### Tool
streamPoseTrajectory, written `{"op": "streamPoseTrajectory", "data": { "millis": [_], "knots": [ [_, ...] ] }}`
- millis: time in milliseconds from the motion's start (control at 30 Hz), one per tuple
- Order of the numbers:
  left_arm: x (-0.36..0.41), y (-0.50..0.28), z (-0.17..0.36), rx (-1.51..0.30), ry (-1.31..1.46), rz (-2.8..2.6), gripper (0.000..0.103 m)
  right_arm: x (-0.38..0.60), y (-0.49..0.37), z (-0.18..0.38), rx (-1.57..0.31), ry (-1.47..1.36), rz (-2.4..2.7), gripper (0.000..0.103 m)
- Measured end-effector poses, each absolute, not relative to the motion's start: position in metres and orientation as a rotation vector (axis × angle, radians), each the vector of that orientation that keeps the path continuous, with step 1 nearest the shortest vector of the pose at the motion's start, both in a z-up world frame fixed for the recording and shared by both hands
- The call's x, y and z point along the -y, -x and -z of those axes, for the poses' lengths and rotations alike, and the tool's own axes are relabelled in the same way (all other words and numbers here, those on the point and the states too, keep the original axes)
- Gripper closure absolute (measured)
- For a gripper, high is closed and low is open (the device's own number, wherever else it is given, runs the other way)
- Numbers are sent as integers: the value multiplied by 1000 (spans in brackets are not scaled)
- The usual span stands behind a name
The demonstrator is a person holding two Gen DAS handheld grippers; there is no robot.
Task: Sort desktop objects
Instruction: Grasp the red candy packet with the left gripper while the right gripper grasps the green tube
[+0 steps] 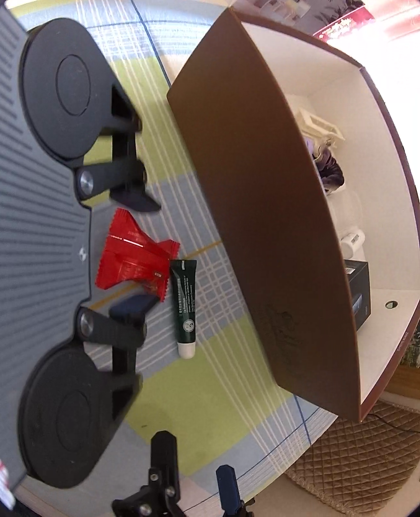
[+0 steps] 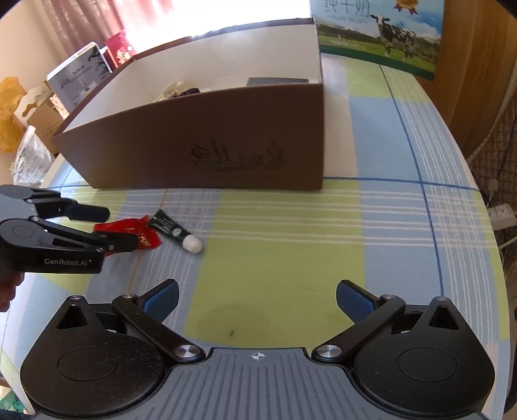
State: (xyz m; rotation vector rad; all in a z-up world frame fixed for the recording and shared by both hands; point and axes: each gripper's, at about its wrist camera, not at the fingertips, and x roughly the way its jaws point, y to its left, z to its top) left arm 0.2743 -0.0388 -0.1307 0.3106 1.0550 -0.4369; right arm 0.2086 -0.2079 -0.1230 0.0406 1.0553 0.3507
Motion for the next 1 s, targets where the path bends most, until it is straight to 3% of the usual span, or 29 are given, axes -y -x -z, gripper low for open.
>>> {"op": "streamPoseTrajectory", "data": {
  "millis": [100, 300, 433, 500, 533, 700, 833, 900, 967, 1000],
  "knots": [
    [30, -274, 133, -1064, -277, 427, 79, 204, -212, 125, -1056, -43, -363, 2],
    [-6, -267, 135, -1074, -202, 334, 79, 177, -218, 128, -1023, 43, -458, 4],
    [-32, -264, 134, -1087, -151, 274, 75, 154, -225, 133, -990, 118, -548, 22],
    [-43, -265, 134, -1093, -116, 267, 56, 142, -229, 137, -975, 152, -587, 29],
    [-47, -266, 133, -1090, -102, 264, 54, 136, -232, 140, -972, 172, -604, 34],
    [-50, -267, 135, -1094, -94, 261, 54, 112, -243, 153, -968, 256, -647, 53],
    [-42, -273, 139, -1099, -123, 274, 56, 107, -248, 158, -938, 286, -655, 59],
    [-38, -276, 142, -1105, -138, 276, 64, 105, -246, 159, -923, 313, -659, 63],
    [-35, -276, 145, -1114, -144, 263, 75, 104, -245, 161, -912, 320, -672, 73],
    [-34, -275, 145, -1109, -145, 257, 76, 104, -243, 161, -906, 326, -678, 84]
  ]
}}
